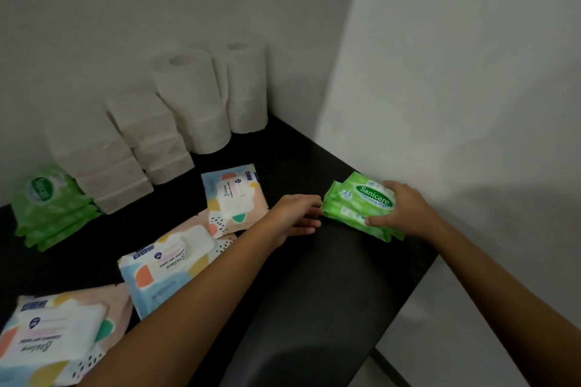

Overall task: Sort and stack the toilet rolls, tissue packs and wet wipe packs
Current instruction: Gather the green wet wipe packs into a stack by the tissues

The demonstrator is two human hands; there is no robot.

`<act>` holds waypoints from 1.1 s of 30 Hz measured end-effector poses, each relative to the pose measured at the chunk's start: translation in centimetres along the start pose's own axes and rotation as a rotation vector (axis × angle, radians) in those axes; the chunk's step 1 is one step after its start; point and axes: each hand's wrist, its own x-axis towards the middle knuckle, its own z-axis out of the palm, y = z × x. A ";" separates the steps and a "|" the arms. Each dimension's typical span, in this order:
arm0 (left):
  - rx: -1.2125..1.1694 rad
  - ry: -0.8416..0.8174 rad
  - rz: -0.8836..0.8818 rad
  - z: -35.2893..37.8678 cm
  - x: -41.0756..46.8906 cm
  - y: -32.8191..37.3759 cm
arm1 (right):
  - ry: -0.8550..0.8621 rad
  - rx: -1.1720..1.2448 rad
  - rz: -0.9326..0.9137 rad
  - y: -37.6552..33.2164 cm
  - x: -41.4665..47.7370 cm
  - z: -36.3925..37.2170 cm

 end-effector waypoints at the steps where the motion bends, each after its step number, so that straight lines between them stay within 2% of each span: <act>1: -0.007 -0.008 -0.005 0.1 0.1 -0.1 | 0.022 0.014 -0.011 0.0 0.1 0.0; 7: -0.072 -0.035 -0.008 0.2 0.1 -0.9 | 0.181 0.185 -0.068 -2.3 -0.7 0.1; 12: -0.268 -0.018 0.093 -1.2 -0.7 -1.0 | 0.134 0.277 -0.223 -7.5 -1.9 1.7; 16: -0.439 0.103 0.155 -4.8 -2.2 -1.5 | 0.124 0.269 -0.365 -12.8 -3.1 4.1; 18: -0.463 0.150 0.139 -7.6 -3.7 -1.8 | 0.041 0.352 -0.410 -15.3 -3.4 5.6; 20: -0.453 0.200 0.124 -10.9 -5.5 -2.2 | -0.090 0.548 -0.360 -17.8 -3.4 6.9; 23: -0.503 0.301 0.162 -16.8 -8.8 -3.8 | -0.366 0.695 -0.295 -22.4 -3.9 8.9; 29: -0.503 0.402 0.140 -21.9 -13.0 -5.9 | -0.896 1.025 -0.179 -26.2 -4.9 11.2; 33: -0.578 0.500 0.147 -25.4 -15.8 -7.6 | -0.969 1.101 -0.160 -30.8 -6.3 13.8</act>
